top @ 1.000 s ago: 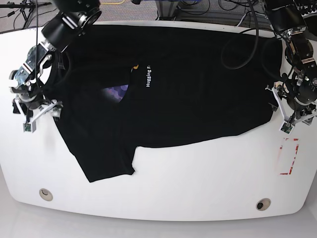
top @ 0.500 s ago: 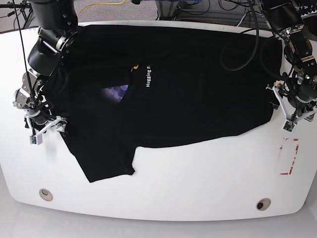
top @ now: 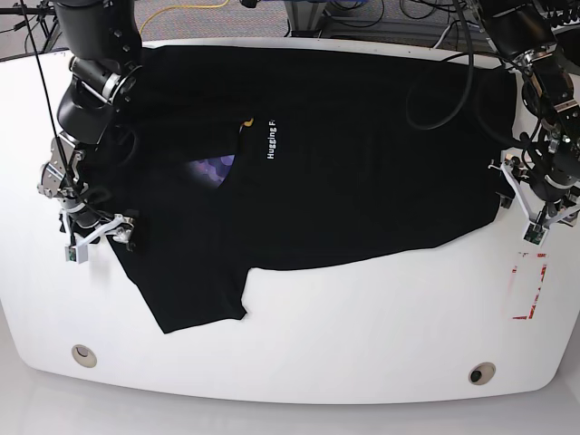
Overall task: Fold the T-shirt properly
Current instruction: 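Lower both grippers and grasp the shirt's hem edge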
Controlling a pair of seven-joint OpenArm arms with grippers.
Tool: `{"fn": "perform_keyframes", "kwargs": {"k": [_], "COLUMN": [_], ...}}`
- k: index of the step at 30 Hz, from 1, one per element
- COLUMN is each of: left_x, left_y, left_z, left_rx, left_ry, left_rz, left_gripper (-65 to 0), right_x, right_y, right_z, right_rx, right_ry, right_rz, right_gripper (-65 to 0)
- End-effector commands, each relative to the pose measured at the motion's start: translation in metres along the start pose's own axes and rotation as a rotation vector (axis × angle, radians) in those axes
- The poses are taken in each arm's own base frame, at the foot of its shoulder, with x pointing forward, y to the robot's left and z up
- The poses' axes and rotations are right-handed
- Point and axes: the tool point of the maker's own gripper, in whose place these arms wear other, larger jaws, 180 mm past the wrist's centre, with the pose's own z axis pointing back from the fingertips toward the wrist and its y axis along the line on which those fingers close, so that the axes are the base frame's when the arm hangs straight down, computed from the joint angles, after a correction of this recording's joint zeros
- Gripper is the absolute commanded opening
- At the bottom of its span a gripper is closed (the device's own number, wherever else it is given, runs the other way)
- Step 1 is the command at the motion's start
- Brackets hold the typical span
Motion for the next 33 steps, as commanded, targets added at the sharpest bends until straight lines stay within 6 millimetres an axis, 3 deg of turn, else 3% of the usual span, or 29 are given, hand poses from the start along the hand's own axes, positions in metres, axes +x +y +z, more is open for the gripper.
{"fn": "perform_keyframes", "kwargs": {"k": [1, 7, 10, 13, 19, 23, 33], "left_x": [0.006, -0.008, -0.019, -0.021, -0.051, -0.058, -0.059], "left_y": [0.019, 0.03, 0.034, 0.045, 0.06, 0.06, 0.039], "left_z": [0.008, 0.006, 0.001, -0.004, -0.021, -0.036, -0.07], "left_rx": [0.052, 0.067, 0.062, 0.068, 0.047, 0.008, -0.114], "left_ry": [-0.028, -0.003, 0.022, 0.023, 0.074, 0.089, 0.104], "left_rz": [0.012, 0.065, 0.101, 0.161, 0.327, 0.4, 0.497], "left_gripper": [-24.2, -24.2, -24.2, -24.2, -23.7, -23.6, -23.3], "right_x": [0.02, 0.018, 0.018, 0.018, 0.014, 0.008, 0.004], "right_y": [0.005, 0.012, 0.016, 0.018, 0.034, 0.043, 0.045], "right_z": [-0.001, -0.005, -0.007, -0.008, -0.014, -0.018, -0.019], "right_rx": [0.013, 0.026, 0.033, 0.036, 0.069, 0.088, 0.093], "right_ry": [-0.045, -0.045, -0.045, -0.046, -0.006, 0.025, 0.033], "right_rz": [0.009, 0.002, 0.0, 0.0, 0.067, 0.113, 0.116], "right_gripper": [-0.2, -1.0, -6.7, -20.0, -50.7, -64.7, -64.8]}}
